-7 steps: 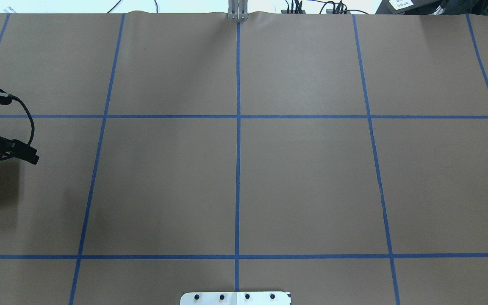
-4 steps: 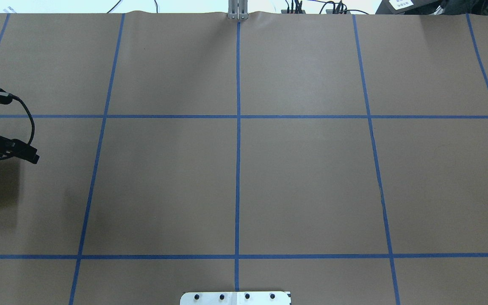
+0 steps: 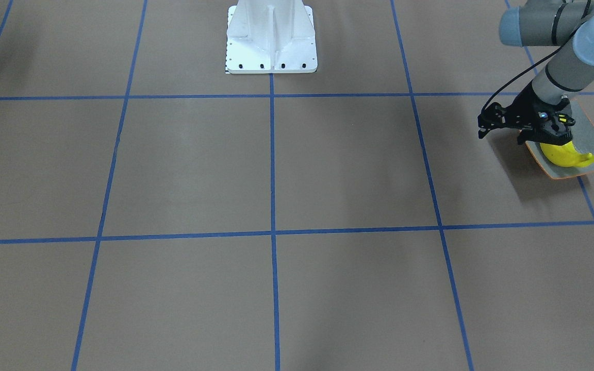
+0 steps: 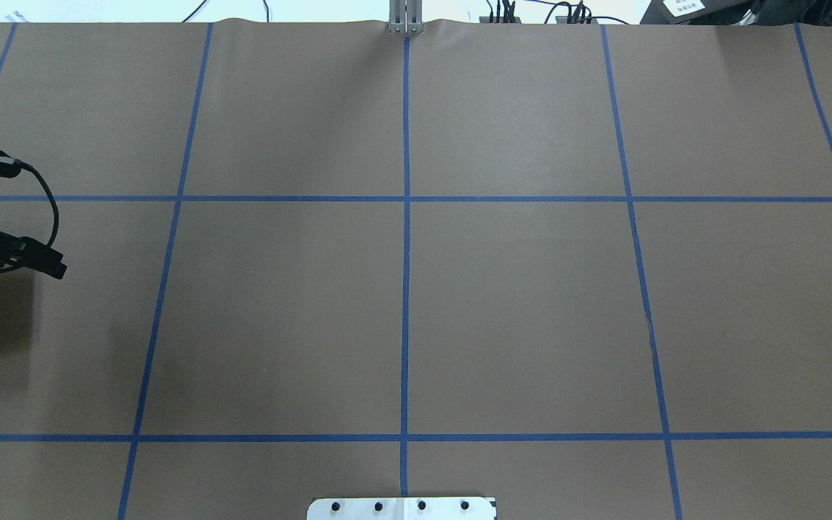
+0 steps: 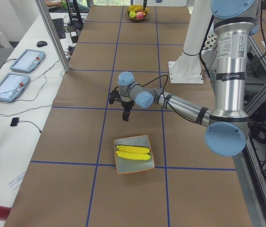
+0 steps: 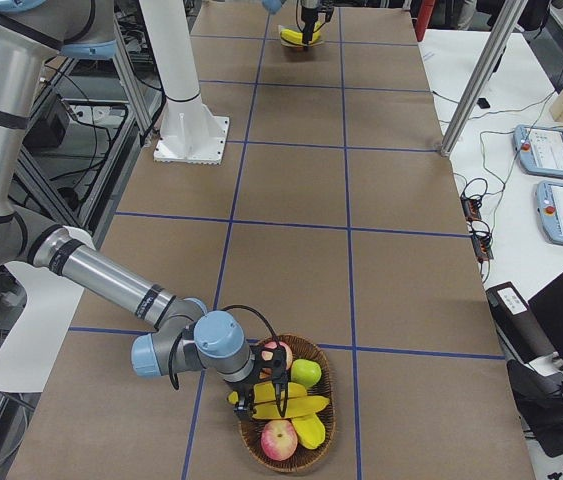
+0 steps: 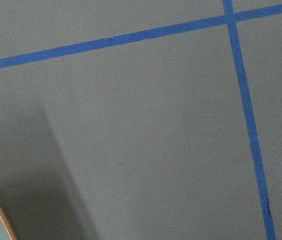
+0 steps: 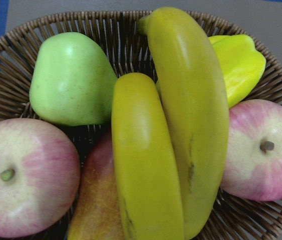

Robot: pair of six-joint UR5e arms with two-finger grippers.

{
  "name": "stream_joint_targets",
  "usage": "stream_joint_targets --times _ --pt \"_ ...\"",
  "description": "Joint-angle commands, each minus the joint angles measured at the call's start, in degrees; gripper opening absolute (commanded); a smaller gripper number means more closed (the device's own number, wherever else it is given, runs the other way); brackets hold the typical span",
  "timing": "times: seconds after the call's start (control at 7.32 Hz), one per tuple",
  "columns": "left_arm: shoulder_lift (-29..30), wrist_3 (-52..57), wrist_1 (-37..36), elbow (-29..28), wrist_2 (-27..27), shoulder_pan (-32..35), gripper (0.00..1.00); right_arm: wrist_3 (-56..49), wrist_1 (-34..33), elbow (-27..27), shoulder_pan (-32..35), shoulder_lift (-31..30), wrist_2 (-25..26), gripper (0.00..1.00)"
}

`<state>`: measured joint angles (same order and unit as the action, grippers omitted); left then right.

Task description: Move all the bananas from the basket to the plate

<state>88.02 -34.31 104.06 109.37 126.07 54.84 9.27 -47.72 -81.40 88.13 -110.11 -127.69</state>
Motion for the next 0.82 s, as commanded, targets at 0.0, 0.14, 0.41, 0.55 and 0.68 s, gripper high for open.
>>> stream_joint_targets --times 0.0,0.14,0.41,0.55,0.68 --pt "0.0 0.0 0.0 0.0 0.1 0.0 0.99 -0.1 0.0 0.2 -0.7 0.3 -1.2 0.83" --pt "0.0 0.0 0.0 0.0 0.1 0.0 0.99 -0.3 0.0 0.2 -0.7 0.3 -1.2 0.68" --pt "0.0 0.0 0.0 0.1 0.1 0.0 0.99 -3.9 2.6 2.2 -0.7 0.2 -1.1 0.0" --pt "0.1 0.0 0.0 0.3 0.2 0.0 0.99 -4.1 3.8 2.7 -0.7 0.2 -1.2 0.0" --pt "0.2 0.0 0.0 0.2 0.3 0.0 0.99 -4.3 4.4 2.3 -0.6 0.1 -2.1 0.0"
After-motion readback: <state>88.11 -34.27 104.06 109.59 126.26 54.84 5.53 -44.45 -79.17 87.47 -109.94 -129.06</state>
